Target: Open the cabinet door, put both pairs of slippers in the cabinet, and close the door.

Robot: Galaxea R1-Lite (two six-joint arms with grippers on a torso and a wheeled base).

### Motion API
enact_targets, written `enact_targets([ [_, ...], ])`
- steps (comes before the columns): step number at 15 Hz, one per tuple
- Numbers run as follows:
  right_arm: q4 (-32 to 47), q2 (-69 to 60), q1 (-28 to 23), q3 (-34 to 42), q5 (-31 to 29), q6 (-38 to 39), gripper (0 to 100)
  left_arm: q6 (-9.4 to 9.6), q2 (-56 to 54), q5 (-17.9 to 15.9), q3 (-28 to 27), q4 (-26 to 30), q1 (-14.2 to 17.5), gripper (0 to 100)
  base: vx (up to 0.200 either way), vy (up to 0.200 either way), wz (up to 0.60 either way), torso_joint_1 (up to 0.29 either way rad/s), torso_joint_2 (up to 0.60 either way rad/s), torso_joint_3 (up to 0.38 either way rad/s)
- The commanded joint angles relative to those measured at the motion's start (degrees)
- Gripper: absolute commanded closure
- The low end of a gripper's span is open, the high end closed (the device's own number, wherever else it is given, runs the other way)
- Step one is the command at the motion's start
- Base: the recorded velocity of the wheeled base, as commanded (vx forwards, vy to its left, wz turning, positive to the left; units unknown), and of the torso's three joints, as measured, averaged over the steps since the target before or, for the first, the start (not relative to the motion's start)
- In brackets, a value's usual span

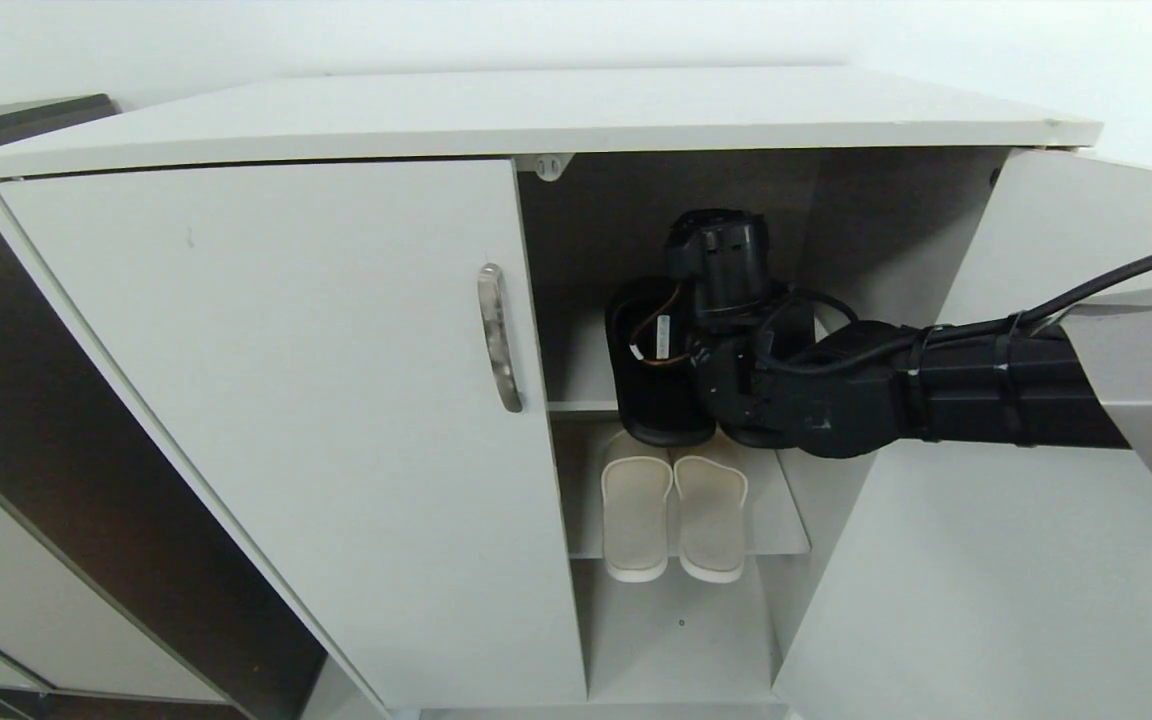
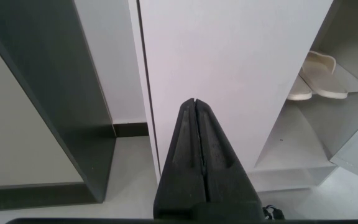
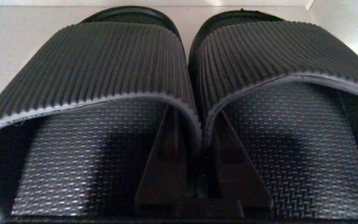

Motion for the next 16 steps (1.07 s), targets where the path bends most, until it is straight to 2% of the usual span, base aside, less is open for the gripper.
enact_targets([
  [1,0.0,0.2,0.0,0.1,0.0,0.0,100,0.0,0.0,-0.1,0.0,0.0,0.0,100,0.0,0.0,0.0,0.0,0.0,0.0],
  [2,0.0,0.3,0.0,0.2,0.0,0.0,100,0.0,0.0,0.0,0.0,0.0,0.0,100,0.0,0.0,0.0,0.0,0.0,0.0],
  [3,0.0,0.3,0.0,0.2,0.0,0.0,0,0.0,0.0,0.0,0.0,0.0,0.0,100,0.0,0.0,0.0,0.0,0.0,0.0],
  [6,0.1,-0.6,0.6,1.6,0.0,0.0,0,0.0,0.0,-0.1,0.0,0.0,0.0,100,0.0,0.0,0.0,0.0,0.0,0.0],
  [10,-0.1,-8.2,3.1,8.2,-0.5,-0.4,0,0.0,0.0,-0.1,0.0,0.0,0.0,100,0.0,0.0,0.0,0.0,0.0,0.0],
  [14,-0.9,-18.6,6.4,20.7,-3.3,0.2,0,0.0,0.0,-0.1,0.0,0.0,0.0,100,0.0,0.0,0.0,0.0,0.0,0.0],
  [16,-5.6,-24.2,8.8,28.7,-2.6,0.3,0,0.0,0.0,-0.1,0.0,0.0,0.0,100,0.0,0.0,0.0,0.0,0.0,0.0],
])
